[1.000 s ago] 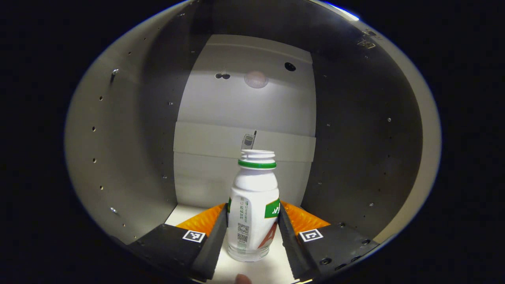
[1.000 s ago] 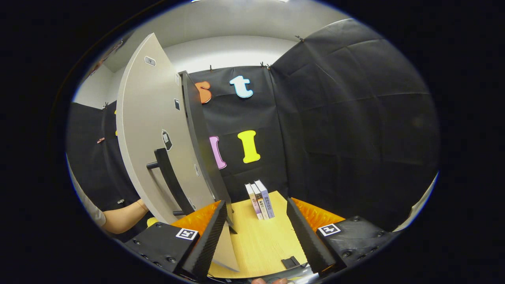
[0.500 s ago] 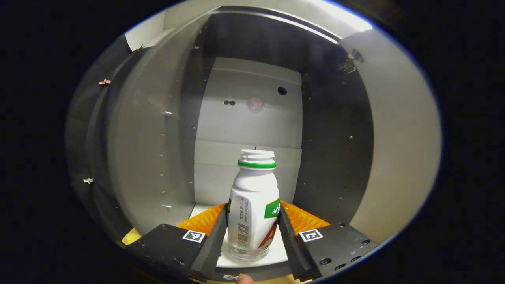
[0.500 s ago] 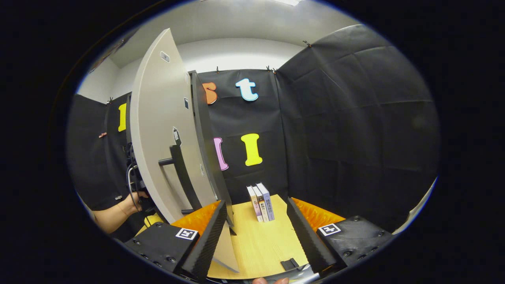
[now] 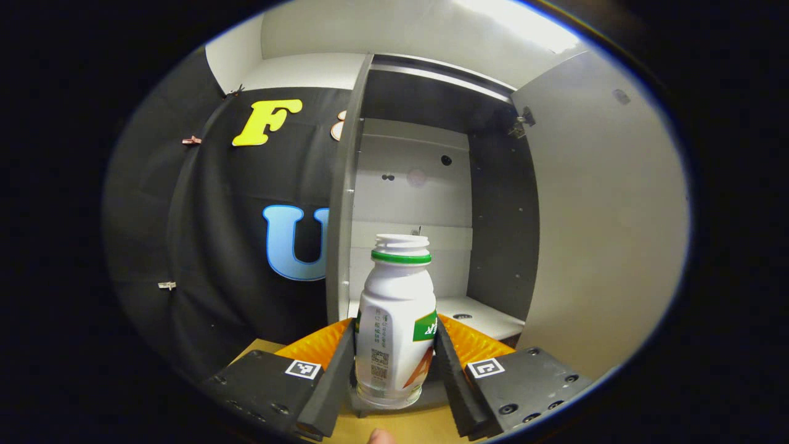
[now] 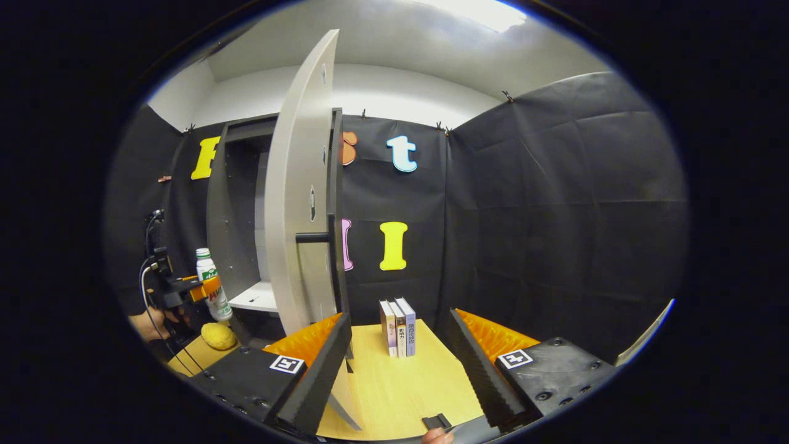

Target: Open the cabinet door with the right hand, grasp the bottle in the cabinet with the left hand and place it on the coaster, then close the cabinet door with the right hand.

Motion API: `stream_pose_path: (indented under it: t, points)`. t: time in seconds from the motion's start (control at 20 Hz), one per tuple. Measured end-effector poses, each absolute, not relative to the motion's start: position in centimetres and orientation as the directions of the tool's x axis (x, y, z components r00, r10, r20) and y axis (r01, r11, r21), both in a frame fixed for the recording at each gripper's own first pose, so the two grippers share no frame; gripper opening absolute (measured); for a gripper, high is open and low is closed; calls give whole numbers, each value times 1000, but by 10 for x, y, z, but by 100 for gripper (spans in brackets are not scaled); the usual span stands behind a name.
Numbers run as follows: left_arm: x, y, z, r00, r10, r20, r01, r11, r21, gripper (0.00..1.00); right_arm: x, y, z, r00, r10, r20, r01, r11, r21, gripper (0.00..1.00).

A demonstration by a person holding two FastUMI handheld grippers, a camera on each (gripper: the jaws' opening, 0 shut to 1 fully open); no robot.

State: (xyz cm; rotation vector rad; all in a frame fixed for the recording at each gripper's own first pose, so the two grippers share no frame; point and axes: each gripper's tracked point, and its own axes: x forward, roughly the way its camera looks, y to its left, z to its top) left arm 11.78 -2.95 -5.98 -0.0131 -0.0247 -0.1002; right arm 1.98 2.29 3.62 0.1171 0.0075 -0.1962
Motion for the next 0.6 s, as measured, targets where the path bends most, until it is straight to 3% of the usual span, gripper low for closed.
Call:
stream_pose_path:
  t: [0.55, 0.6]
  points:
    - [23, -5, -196, 989, -144, -16, 144, 989, -30, 72, 5, 58, 54, 984, -176, 37, 173, 982, 75, 96]
    - [18, -2, -208, 989, -148, -17, 148, 989, -29, 71, 5, 60, 59, 984, -171, 43, 167, 983, 73, 92]
